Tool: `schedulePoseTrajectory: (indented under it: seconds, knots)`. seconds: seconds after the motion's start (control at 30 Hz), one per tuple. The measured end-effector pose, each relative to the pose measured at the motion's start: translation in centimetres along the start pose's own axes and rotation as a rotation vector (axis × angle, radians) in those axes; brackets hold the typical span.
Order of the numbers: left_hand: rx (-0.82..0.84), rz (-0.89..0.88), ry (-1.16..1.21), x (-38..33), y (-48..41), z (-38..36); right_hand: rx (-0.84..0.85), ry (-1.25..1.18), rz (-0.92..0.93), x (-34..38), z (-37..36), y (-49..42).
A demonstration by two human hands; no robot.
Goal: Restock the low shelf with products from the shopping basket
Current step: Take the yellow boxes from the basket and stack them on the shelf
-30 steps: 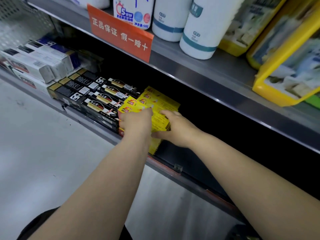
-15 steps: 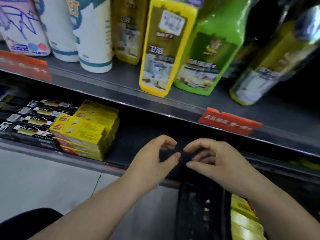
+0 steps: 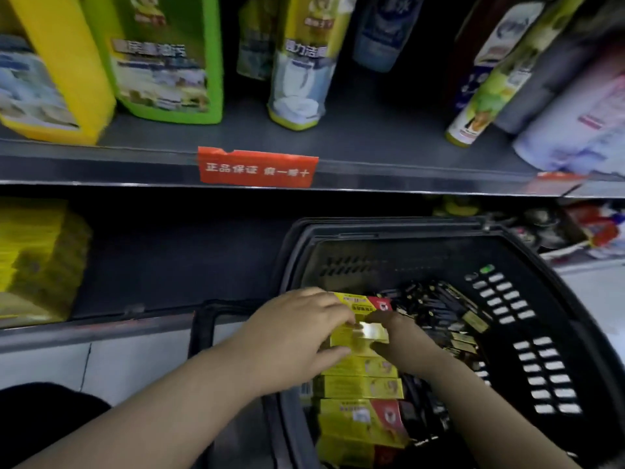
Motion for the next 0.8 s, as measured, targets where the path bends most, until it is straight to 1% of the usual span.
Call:
schedulePoseTrajectory:
  seconds: [0.07, 0.13, 0.27, 0.47, 0.57, 0.67, 0.7, 0.73, 0.8]
  knots:
    - [0.058, 0.027, -0.017, -0.3, -0.6, -0.6, 0.024, 0.02, 0.008, -1.0, -1.9, -0.7]
    - [0.101, 0.044, -0.066, -0.5, -0.9, -1.2, 0.005, 0.024, 0.007, -1.4, -2.9, -1.4]
    - [0.136, 0.07, -0.181, -0.6, -1.4, -2.0, -0.042, 0.199, 0.052, -1.7, -3.2, -2.3]
    - [0.154, 0.079, -0.332, -0.6, -1.4, -3.0, -0.037, 0.017, 0.117, -1.6, -4.0, -2.7]
    - [0.169, 0.092, -0.334, -0.7, -1.5, -3.0, -0.114, 0.047, 0.119, -1.3, -2.9, -2.7]
    - [0.155, 0.119, -0.266, -0.9, -1.5, -2.9, -0.151, 0.087, 0.165, -0.7, -1.0, -1.6]
    - [0.144, 0.134, -0.239, -0.9, -1.6, -2.8, -0.183, 0.038, 0.159, -0.5, -0.1, -1.0]
    - [0.134, 0.156, -0.21, -1.0, -1.7, -2.7, -0.225, -0.088, 0.137, -0.3, 1.0, -0.2]
    - [0.143, 0.207, -0.179, -1.2, -2.0, -2.7, -0.289, -0.454, 0.102, 0.7, 3.4, 1.6]
Point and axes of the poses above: each hand's wrist, its own y-axis away from the middle knuckle, its own z-axis out of the back of the hand, x = y × z, the point moved 3 cm from there along -y, towards the middle knuckle, and after that the axes turned 2 degrees about -x, right-handed, at the moved point
